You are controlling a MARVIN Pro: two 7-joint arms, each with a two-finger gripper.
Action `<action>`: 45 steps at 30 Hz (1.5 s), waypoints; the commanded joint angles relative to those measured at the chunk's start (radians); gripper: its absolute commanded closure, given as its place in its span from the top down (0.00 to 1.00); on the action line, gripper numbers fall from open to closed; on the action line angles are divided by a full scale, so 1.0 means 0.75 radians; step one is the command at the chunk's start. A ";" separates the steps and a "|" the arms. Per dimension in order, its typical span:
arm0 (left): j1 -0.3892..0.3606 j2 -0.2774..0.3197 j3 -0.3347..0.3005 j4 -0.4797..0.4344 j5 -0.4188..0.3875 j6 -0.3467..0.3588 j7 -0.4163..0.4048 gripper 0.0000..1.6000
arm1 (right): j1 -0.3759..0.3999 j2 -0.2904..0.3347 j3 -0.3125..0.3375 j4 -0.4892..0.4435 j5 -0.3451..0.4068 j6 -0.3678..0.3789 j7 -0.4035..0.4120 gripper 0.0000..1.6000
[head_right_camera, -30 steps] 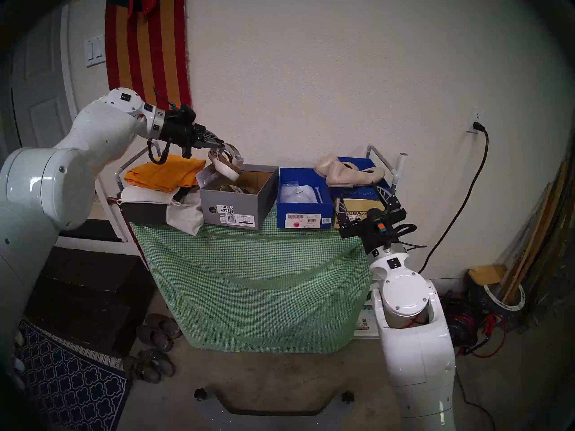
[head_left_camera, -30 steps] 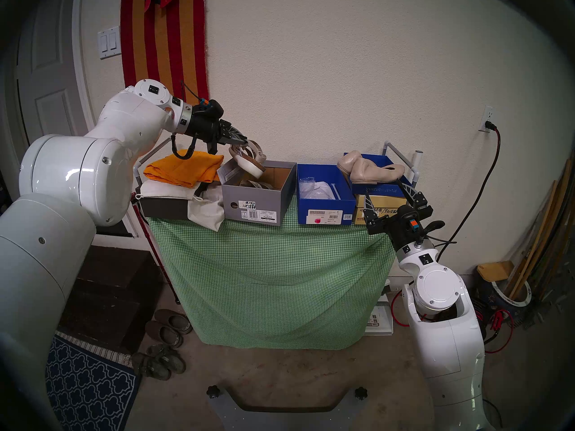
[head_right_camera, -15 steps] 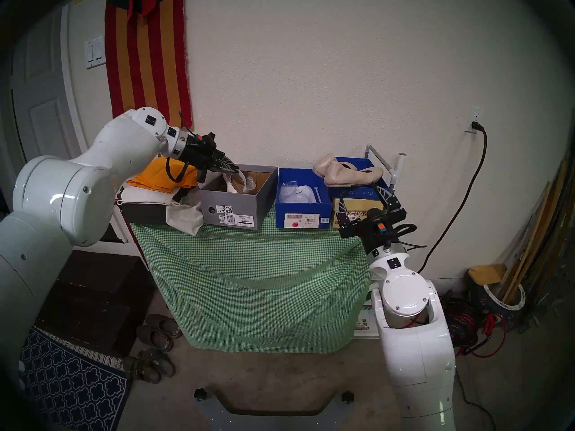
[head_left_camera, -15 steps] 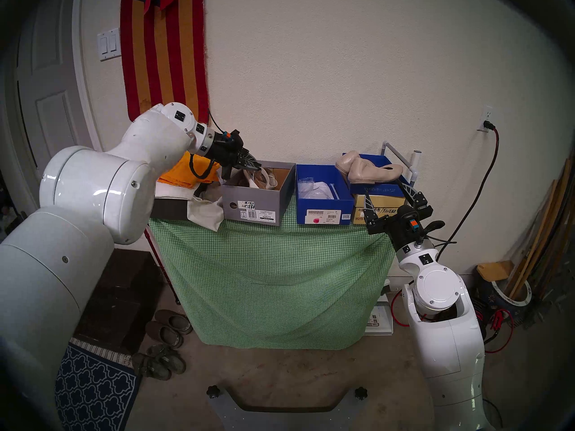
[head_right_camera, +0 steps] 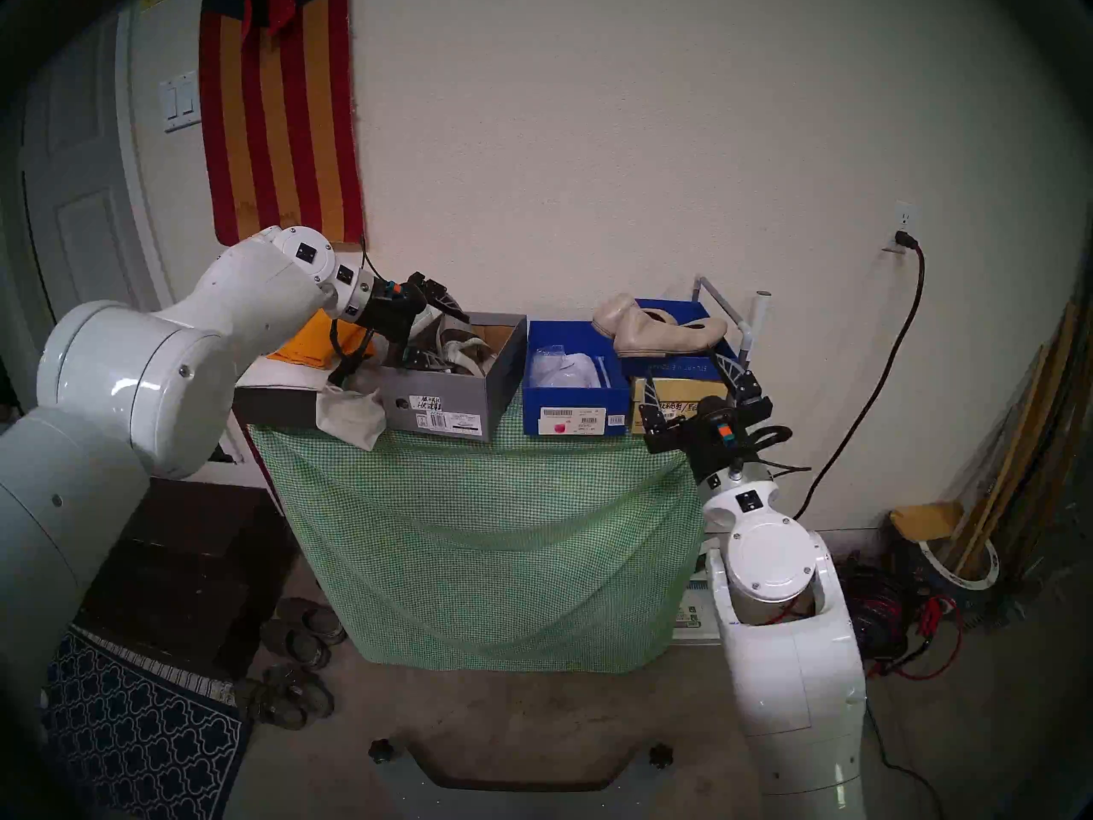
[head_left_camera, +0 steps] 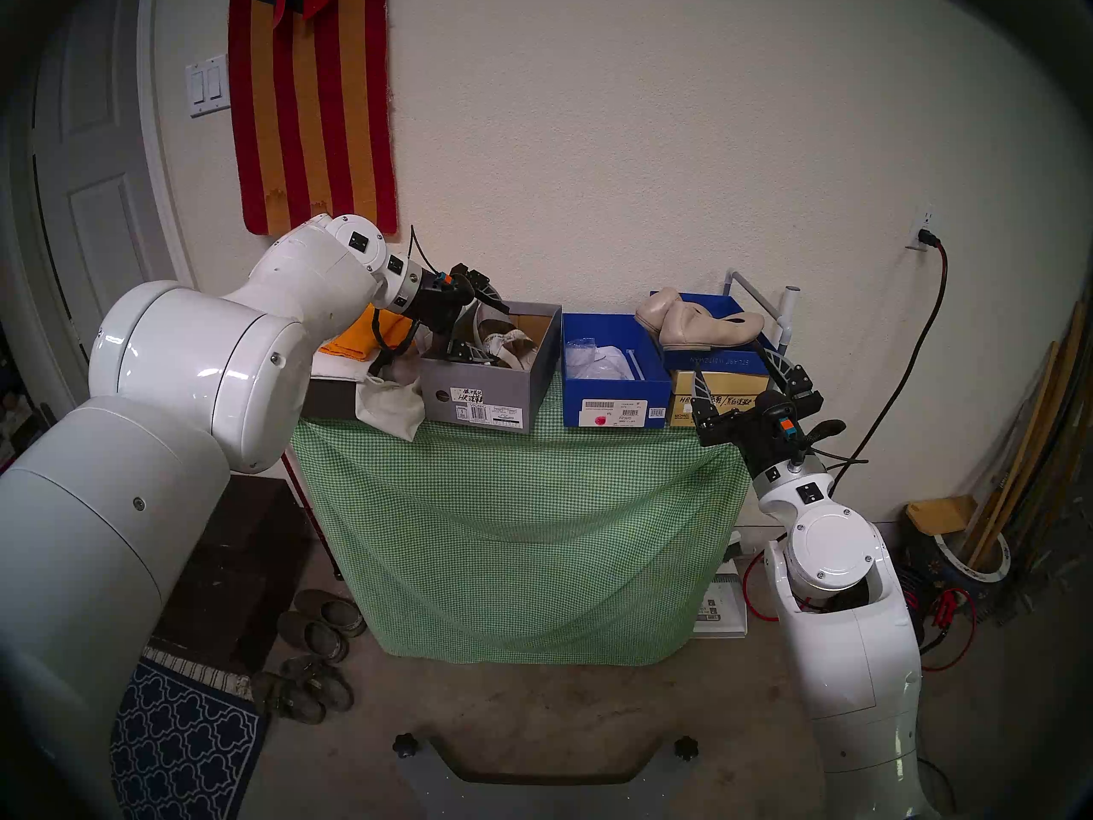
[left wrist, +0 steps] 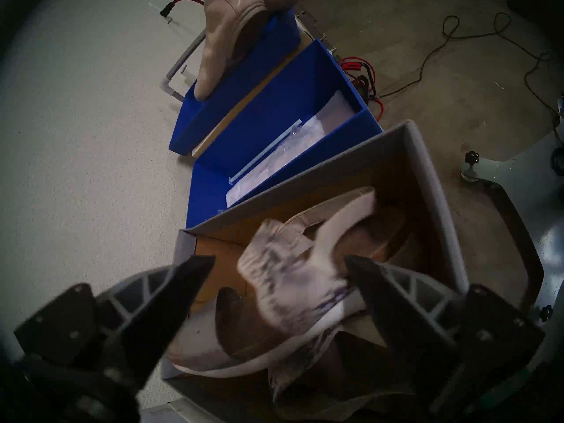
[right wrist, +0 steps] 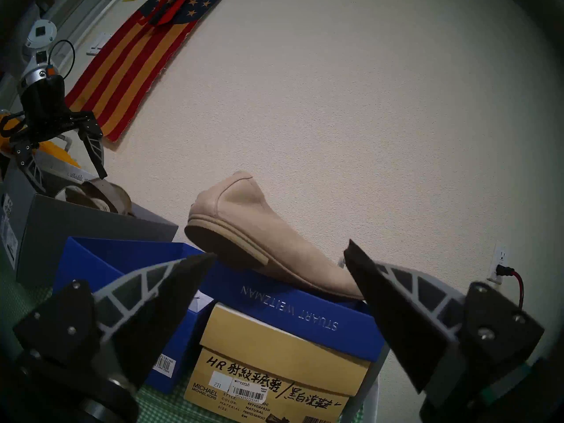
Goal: Put shoes into shoe box
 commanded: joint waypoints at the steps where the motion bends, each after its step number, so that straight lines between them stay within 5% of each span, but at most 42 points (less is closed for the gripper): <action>1: -0.032 0.061 -0.008 0.007 -0.013 -0.033 -0.122 1.00 | -0.001 0.003 -0.001 0.000 -0.003 0.002 0.002 1.00; 14: -0.076 0.224 -0.041 0.013 -0.043 0.008 -0.024 1.00 | -0.001 0.002 -0.001 0.000 -0.002 0.001 0.002 1.00; 25: -0.101 0.302 -0.284 0.013 -0.250 0.339 0.253 1.00 | -0.001 0.002 -0.001 0.000 -0.001 0.000 0.001 1.00; 26: -0.095 0.312 -0.300 0.013 -0.263 0.309 0.261 1.00 | -0.001 0.002 -0.001 0.000 -0.001 0.000 0.001 1.00; 28: -0.089 0.321 -0.350 0.013 -0.303 0.408 0.358 1.00 | -0.001 0.002 -0.001 0.000 -0.001 0.000 0.001 1.00; 42: -0.071 0.398 -0.564 0.013 -0.461 0.692 0.644 1.00 | -0.001 0.002 -0.001 0.000 -0.002 0.001 0.001 1.00; 45: -0.063 0.390 -0.609 0.013 -0.488 0.829 0.827 1.00 | -0.001 0.002 -0.001 0.000 -0.002 0.001 0.002 1.00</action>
